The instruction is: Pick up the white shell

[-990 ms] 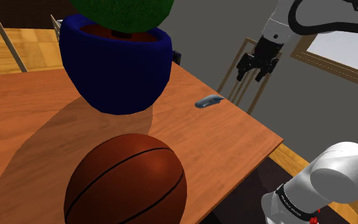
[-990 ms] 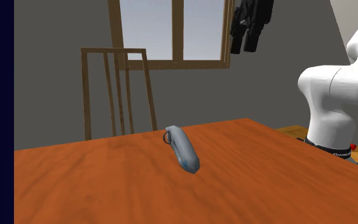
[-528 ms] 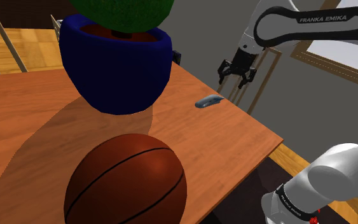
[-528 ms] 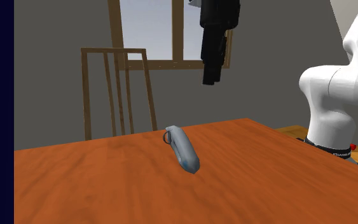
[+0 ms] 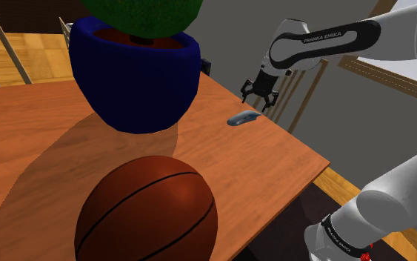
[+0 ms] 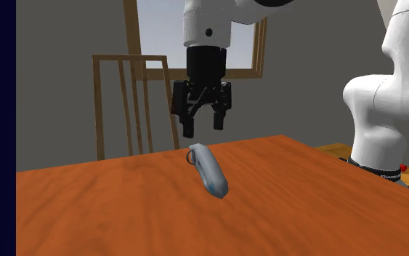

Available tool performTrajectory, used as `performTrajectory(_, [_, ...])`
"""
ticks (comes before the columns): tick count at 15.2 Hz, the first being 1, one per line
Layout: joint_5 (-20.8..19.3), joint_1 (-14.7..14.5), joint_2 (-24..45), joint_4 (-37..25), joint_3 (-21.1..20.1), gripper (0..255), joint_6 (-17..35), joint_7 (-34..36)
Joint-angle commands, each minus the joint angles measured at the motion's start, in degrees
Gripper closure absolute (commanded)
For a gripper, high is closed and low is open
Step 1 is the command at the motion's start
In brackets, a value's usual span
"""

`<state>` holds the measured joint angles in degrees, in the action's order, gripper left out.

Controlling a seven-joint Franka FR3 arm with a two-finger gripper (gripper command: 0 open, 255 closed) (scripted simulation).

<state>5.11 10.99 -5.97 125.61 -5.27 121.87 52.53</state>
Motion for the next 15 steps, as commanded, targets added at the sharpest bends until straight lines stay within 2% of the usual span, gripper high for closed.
performTrajectory(1, [0.5,0.4,2.6,-0.6,0.1,0,1.9,3.2])
performTrajectory(8, [0.6,0.3,5.3,2.5,0.0,0,7.7,2.8])
performTrajectory(10, [0.6,0.3,5.3,2.5,0.0,0,7.7,2.8])
performTrajectory(11, [0.7,0.3,5.2,2.5,0.0,255,7.6,2.8])
performTrajectory(15, [0.6,0.3,5.3,2.4,0.0,255,7.6,2.8])
